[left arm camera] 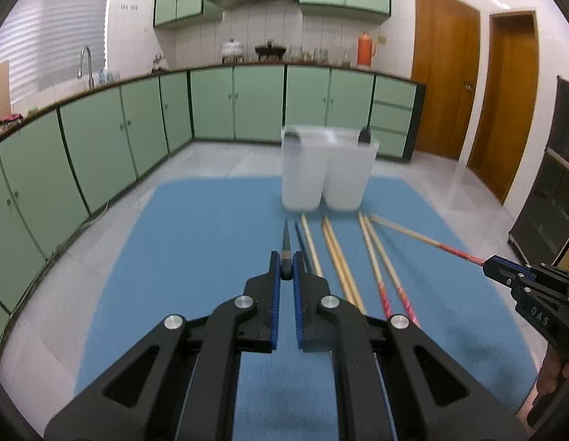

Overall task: Organize utensils
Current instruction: 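Close the left tool on the black chopstick, then lift both chopsticks and carry them above the white utensil holder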

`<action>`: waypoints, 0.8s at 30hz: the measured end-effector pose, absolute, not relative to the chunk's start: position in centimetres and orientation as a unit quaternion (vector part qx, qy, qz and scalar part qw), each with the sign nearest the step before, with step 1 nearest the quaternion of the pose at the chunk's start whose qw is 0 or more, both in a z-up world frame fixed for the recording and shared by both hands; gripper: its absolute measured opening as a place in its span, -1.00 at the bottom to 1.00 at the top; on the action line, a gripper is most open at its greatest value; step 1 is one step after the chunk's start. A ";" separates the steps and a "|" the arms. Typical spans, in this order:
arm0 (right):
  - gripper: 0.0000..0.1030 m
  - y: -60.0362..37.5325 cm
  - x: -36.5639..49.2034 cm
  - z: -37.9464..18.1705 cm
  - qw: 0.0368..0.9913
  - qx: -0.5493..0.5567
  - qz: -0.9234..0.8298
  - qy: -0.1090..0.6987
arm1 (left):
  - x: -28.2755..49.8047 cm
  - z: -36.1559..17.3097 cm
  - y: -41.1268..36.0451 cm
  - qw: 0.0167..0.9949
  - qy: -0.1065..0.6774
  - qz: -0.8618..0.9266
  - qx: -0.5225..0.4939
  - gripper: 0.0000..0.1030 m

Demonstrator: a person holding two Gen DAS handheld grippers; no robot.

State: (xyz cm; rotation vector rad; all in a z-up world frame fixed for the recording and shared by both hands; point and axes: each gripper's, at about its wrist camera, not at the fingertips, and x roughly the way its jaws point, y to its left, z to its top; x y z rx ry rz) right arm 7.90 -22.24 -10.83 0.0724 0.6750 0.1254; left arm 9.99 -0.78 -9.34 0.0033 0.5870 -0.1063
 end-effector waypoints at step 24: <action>-0.89 -24.4 12.4 0.7 0.958 0.044 0.112 0.259 | 14.3 0.1 -1.5 0.973 0.211 -0.088 -0.012 -0.89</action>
